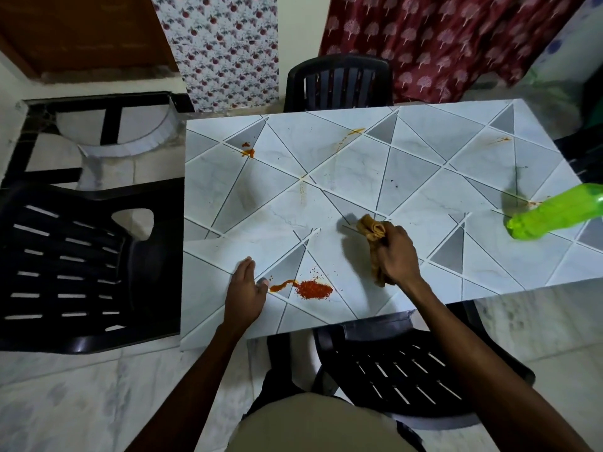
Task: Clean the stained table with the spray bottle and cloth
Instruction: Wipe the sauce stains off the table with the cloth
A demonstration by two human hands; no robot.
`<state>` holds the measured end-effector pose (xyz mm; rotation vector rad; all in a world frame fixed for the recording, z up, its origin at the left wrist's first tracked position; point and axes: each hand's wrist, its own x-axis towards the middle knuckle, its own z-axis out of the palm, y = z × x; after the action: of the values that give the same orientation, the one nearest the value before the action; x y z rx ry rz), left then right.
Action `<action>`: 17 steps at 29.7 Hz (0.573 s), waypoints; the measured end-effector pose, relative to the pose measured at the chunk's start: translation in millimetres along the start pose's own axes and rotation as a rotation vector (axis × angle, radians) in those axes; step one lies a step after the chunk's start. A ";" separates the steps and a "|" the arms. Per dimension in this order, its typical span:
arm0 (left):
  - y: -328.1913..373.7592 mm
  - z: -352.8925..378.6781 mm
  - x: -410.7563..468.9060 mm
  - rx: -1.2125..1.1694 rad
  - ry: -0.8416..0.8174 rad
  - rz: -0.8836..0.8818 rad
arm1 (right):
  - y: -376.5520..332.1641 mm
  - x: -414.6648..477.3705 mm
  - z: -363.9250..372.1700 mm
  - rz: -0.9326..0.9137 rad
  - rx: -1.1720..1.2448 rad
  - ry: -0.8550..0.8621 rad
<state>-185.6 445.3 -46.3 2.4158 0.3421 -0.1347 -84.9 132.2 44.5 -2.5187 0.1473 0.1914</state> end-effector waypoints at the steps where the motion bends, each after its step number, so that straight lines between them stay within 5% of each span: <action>1: -0.3 1.1 0.5 0.006 0.002 0.003 | 5.0 -3.0 0.9 0.056 -0.066 -0.026; 8: -2.2 4.4 1.4 0.025 0.019 0.003 | 6.5 -43.9 40.7 0.299 0.095 -0.241; 17: -2.5 1.0 4.1 0.025 0.022 0.000 | -49.2 -52.0 84.9 0.233 0.206 -0.358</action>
<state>-182.4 447.3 -49.4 2.4437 0.3524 -0.1135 -137.4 224.6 12.4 -2.2173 0.2986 0.6793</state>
